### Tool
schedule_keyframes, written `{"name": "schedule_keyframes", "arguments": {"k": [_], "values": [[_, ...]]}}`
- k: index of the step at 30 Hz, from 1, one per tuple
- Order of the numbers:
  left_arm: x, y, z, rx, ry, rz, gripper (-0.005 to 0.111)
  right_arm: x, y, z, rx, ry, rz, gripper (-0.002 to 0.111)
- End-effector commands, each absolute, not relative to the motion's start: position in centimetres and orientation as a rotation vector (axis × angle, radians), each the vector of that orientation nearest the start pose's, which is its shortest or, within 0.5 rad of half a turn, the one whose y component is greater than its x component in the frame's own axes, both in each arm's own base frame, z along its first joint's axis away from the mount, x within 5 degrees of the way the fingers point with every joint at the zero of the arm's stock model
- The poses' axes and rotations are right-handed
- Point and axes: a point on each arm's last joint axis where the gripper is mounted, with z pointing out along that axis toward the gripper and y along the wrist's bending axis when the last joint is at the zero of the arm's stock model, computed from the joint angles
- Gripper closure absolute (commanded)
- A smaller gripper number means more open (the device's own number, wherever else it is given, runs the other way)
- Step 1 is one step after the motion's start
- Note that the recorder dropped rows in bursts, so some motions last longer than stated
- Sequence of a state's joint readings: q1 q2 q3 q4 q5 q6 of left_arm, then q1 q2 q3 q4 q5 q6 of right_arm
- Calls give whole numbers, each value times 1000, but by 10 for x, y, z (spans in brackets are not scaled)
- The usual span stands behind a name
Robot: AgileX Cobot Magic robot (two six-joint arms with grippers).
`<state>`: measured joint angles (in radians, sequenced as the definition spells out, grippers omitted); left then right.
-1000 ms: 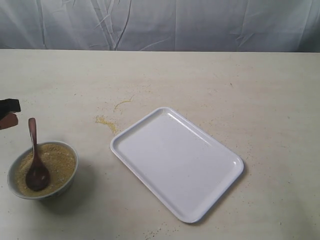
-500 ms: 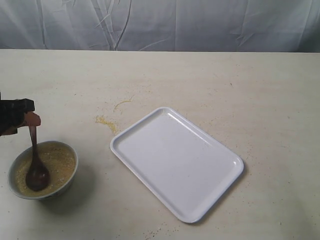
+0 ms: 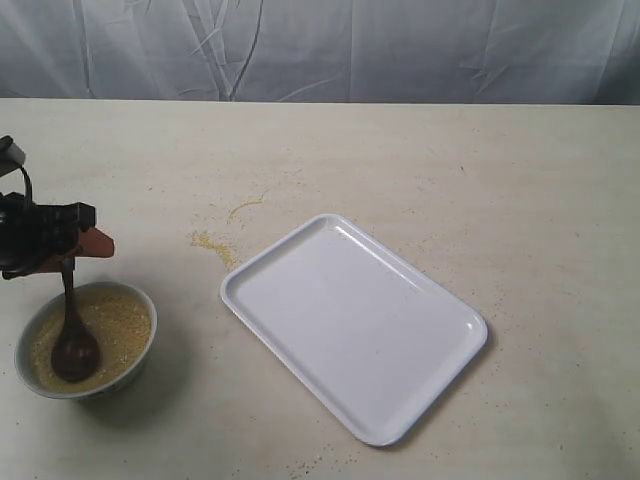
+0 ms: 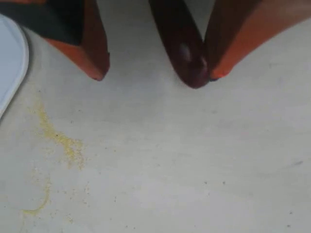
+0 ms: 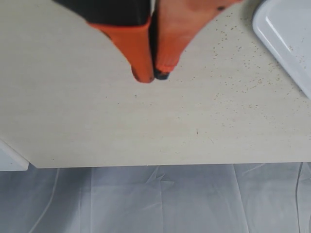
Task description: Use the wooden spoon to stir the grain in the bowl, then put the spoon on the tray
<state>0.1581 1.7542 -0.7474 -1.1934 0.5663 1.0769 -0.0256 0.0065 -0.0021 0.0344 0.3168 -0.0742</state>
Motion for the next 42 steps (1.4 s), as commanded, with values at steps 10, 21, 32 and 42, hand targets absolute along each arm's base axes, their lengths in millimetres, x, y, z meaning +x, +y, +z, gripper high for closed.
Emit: {"name": "schedule_keyframes", "arguments": {"k": [10,21,32,42], "values": [[297,0,137,-122,2605,-685,90,54,0,186,-26,1787,-39,108],[297,-7,150,-198,2531,-843,90,54,0,186,-26,1787,-39,108],[239,-19,291,118,2007,-670,103,54,0,186,-26,1787,-39,108],[201,-18,267,92,2011,-555,107,54,0,186,-26,1787,-39,108]]}}
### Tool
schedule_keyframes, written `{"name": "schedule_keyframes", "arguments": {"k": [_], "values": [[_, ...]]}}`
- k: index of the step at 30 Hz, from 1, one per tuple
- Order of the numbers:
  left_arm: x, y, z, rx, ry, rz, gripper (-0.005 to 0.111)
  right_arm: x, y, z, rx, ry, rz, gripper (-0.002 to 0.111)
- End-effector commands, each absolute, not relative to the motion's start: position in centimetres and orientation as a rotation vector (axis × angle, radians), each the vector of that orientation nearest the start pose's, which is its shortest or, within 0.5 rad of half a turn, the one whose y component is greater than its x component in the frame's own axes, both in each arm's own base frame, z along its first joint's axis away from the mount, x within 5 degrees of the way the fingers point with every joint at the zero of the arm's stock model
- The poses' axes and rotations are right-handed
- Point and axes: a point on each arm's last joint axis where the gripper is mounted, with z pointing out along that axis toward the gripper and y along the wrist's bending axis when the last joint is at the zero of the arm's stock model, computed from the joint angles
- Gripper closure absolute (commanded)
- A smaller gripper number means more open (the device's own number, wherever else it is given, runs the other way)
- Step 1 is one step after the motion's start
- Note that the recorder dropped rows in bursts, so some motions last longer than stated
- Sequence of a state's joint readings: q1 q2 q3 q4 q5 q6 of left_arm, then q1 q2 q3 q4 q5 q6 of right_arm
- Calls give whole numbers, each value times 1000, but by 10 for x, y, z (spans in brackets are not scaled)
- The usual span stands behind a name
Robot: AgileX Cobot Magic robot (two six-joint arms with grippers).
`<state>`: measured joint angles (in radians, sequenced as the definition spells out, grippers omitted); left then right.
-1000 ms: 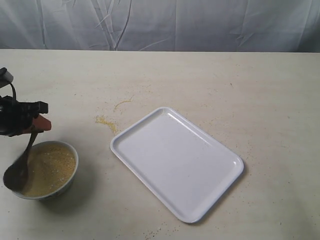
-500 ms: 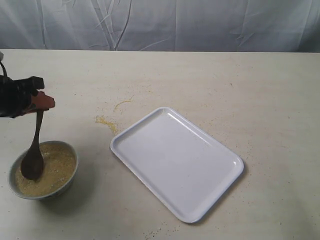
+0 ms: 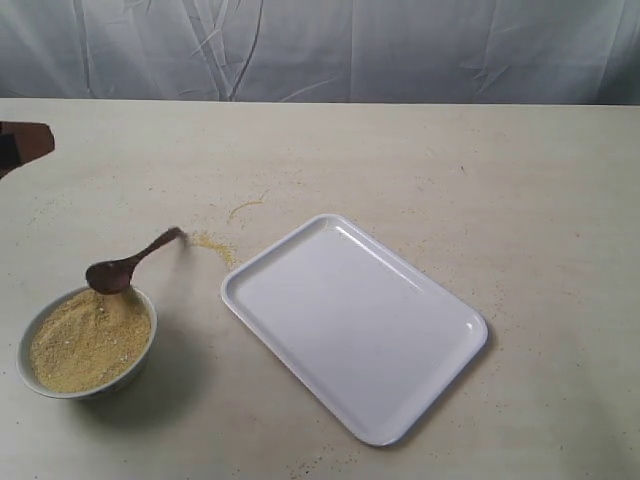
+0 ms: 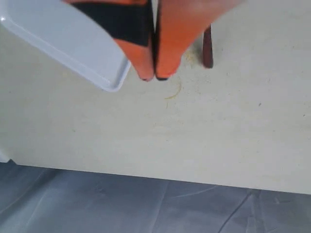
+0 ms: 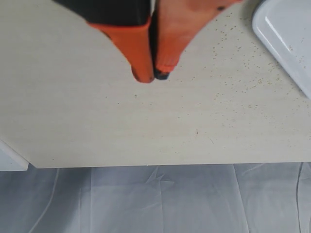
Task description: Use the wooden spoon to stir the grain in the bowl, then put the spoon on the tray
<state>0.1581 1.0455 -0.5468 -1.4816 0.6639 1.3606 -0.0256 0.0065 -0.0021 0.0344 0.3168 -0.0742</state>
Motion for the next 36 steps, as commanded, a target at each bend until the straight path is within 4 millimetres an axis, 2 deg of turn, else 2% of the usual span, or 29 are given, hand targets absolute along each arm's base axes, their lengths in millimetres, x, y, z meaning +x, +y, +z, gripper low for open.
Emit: {"name": "schedule_keyframes", "arguments": {"k": [1,8,11,14,20,22,27,32,36], "values": [[202,-17,267,79,2012,-539,107,54,0,186,-26,1787,-39,108],[204,-11,266,-28,2020,-507,107,54,0,186,-26,1787,-39,108],[212,-9,267,-25,2050,-503,107,54,0,186,-26,1787,-39,108],[231,-6,270,-32,2117,-502,107,54,0,186,-26,1787,-39,108],[279,-6,262,71,2369,-505,107,54,0,186,-26,1787,-39,108],[296,-14,259,146,2441,-449,107,54,0,186,-26,1787,-39,108],[330,-53,243,341,2556,-275,107,54,0,186,-26,1787,-39,108],[353,-99,228,523,2559,-284,107,54,0,186,-26,1787,-39,108],[367,-122,208,642,2570,-248,104,54,0,186,-26,1787,-39,108]]}}
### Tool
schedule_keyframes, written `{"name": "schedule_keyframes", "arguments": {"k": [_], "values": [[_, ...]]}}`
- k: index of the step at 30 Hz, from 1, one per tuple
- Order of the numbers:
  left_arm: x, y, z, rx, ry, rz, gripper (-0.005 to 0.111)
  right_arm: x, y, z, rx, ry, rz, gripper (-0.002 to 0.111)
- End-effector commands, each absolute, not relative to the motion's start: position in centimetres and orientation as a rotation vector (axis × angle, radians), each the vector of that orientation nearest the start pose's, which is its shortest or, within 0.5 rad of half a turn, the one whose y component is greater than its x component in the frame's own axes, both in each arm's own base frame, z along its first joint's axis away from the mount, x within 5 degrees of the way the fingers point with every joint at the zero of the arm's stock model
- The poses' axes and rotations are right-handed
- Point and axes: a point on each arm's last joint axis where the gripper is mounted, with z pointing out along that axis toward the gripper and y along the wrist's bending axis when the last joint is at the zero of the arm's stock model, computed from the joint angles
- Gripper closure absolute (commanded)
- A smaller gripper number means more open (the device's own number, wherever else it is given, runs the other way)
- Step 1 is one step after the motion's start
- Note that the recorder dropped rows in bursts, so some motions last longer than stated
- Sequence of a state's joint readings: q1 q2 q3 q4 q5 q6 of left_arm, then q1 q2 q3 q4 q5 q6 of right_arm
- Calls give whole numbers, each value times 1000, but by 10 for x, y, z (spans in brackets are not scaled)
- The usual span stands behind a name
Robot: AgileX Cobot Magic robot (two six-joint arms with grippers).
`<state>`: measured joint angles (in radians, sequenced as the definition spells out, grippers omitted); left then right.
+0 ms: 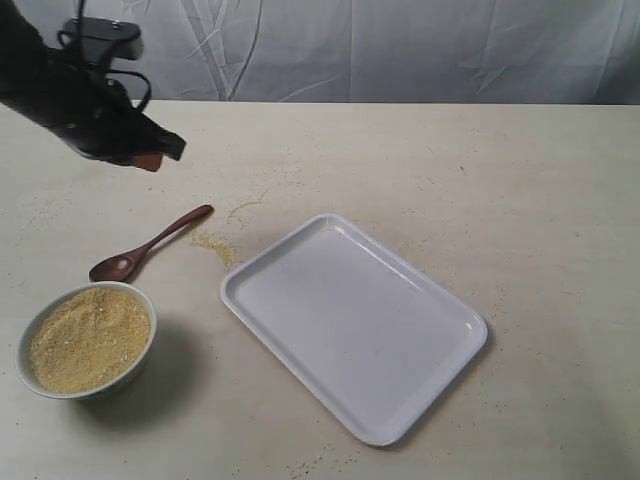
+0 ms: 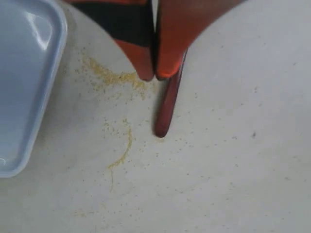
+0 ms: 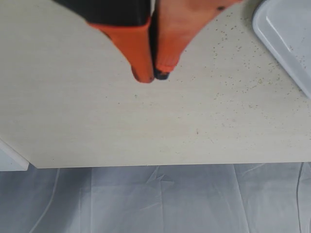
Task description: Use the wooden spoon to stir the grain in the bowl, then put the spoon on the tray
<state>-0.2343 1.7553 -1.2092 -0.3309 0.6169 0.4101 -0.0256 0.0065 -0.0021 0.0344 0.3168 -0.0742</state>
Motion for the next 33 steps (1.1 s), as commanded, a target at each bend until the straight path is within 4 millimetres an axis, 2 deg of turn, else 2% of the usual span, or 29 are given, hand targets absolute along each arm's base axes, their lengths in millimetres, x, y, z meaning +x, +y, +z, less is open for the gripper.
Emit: {"name": "schedule_keyframes", "arguments": {"k": [1,4,5,8,13,29,33], "values": [[368,-126,203,666,2577,-244,101,54,0,186,-26,1787,-39,108],[370,-137,188,719,2599,-235,87,54,0,186,-26,1787,-39,108],[371,-137,182,738,2605,-217,80,54,0,186,-26,1787,-39,108],[374,-136,172,765,2619,-189,70,54,0,186,-26,1787,-39,108],[377,-130,155,832,2645,-63,70,54,0,186,-24,1787,-36,108],[381,-129,116,870,2714,-41,70,54,0,186,-24,1787,-36,108],[380,-128,114,877,2726,-39,70,54,0,186,-25,1787,-38,108]]}}
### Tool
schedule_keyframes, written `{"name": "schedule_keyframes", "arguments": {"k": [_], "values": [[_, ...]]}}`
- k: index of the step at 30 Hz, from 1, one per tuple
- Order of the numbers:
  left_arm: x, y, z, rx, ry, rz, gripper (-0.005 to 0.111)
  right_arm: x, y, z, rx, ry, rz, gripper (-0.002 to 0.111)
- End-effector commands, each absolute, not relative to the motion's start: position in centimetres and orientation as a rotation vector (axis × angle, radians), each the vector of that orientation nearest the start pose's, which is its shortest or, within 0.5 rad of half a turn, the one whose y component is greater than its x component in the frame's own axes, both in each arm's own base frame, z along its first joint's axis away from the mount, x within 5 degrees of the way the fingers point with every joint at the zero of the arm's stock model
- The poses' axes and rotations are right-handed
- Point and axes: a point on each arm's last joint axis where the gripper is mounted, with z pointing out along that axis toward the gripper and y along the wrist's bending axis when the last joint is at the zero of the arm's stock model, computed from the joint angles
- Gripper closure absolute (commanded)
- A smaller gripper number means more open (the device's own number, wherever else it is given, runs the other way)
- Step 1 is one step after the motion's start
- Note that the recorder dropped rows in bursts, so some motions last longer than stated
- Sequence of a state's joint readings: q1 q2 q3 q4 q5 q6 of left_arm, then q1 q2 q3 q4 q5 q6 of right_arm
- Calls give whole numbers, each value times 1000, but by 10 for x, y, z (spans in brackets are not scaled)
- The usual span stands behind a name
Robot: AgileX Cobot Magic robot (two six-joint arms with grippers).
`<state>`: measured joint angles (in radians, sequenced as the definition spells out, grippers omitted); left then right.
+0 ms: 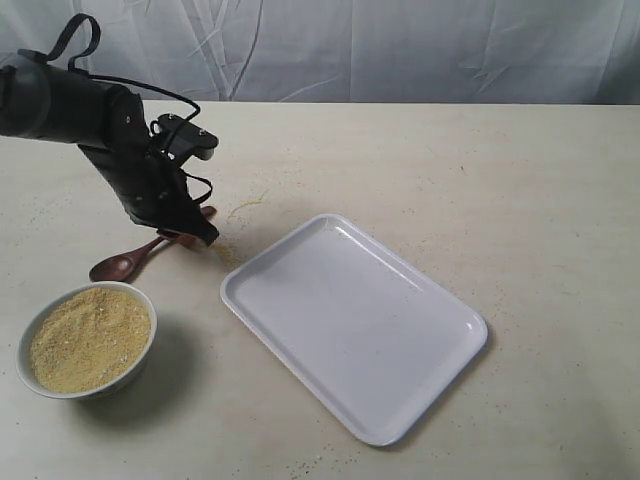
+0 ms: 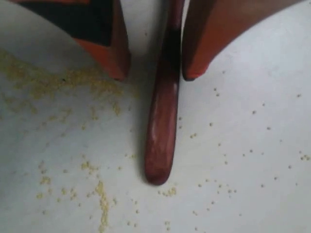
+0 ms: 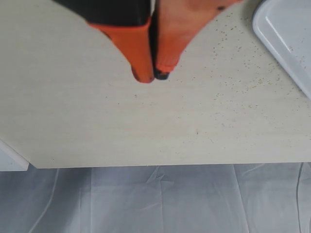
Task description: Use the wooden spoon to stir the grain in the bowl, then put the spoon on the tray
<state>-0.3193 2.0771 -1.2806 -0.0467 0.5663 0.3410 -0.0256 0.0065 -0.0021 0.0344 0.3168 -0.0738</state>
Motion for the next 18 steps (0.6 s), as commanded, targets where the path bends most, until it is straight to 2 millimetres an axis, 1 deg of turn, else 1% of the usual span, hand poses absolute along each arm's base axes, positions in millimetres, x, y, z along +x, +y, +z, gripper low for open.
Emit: {"name": "schedule_keyframes", "arguments": {"k": [1,4,7,8,11,14,17,18], "values": [[380,-128,114,878,2728,-39,72,54,0,186,-25,1787,-38,108],[379,-128,113,882,2741,-39,86,54,0,186,-25,1787,-38,108],[379,-128,114,882,2739,-39,104,54,0,186,-25,1787,-38,108],[379,-128,116,867,2736,-41,107,54,0,186,-25,1787,-38,108],[381,-129,128,766,2726,-59,107,54,0,186,-25,1787,-38,108],[382,-129,147,747,2670,-62,107,54,0,186,-25,1787,-38,108],[380,-127,175,640,2622,-65,107,54,0,186,-25,1787,-38,108],[378,-126,188,591,2598,-67,107,54,0,186,-25,1787,-38,108]]}}
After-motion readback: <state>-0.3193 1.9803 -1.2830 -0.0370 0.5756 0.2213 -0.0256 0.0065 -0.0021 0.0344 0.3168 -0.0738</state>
